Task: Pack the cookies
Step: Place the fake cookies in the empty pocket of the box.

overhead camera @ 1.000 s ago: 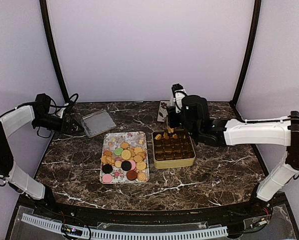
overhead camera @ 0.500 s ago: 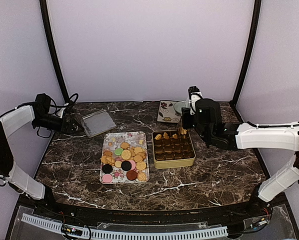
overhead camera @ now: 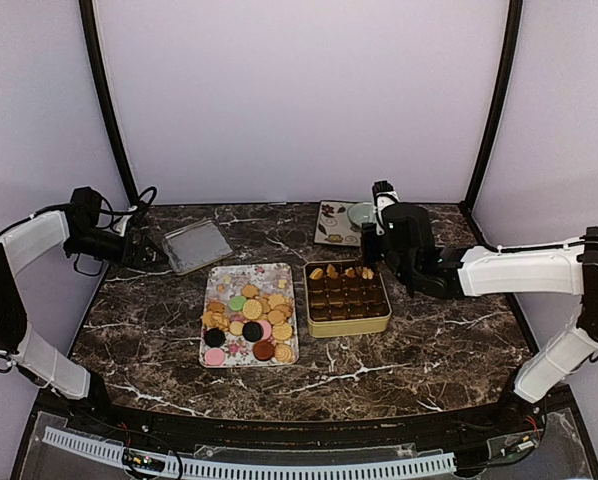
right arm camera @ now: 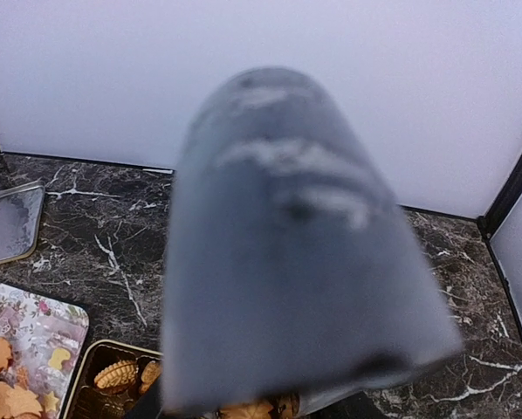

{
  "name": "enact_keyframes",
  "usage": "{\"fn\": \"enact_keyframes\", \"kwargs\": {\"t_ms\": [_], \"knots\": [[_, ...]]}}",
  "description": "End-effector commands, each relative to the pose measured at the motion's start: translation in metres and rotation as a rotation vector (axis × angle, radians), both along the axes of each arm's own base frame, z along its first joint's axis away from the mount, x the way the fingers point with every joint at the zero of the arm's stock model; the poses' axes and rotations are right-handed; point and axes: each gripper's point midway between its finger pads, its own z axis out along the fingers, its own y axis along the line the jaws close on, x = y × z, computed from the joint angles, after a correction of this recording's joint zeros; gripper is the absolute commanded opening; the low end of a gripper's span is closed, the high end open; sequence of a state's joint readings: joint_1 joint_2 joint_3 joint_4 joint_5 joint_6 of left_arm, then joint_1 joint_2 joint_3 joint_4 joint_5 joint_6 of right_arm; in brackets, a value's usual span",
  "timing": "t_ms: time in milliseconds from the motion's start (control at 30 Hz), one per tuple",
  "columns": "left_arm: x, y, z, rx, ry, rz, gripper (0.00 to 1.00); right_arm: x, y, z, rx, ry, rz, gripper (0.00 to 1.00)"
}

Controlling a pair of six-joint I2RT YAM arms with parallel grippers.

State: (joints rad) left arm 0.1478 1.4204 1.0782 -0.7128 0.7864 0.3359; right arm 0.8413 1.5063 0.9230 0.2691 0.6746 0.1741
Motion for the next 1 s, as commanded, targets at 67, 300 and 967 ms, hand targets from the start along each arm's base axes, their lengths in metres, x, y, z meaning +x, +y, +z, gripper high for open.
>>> {"fn": "enact_keyframes", "kwargs": {"t_ms": [67,300,967], "knots": [[0.000,0.000,0.016,-0.004,-0.041,-0.001,0.97,0.011,0.006,0.021,0.088,-0.053,-0.003,0.44],[0.000,0.000,0.017,-0.003,-0.043,-0.002,0.97,0.014,0.007,0.027,0.086,-0.061,-0.006,0.45],[0.005,0.004,0.008,0.007,-0.010,0.021,0.97,-0.028,0.138,0.102,0.147,-0.155,0.306,0.46]]}}
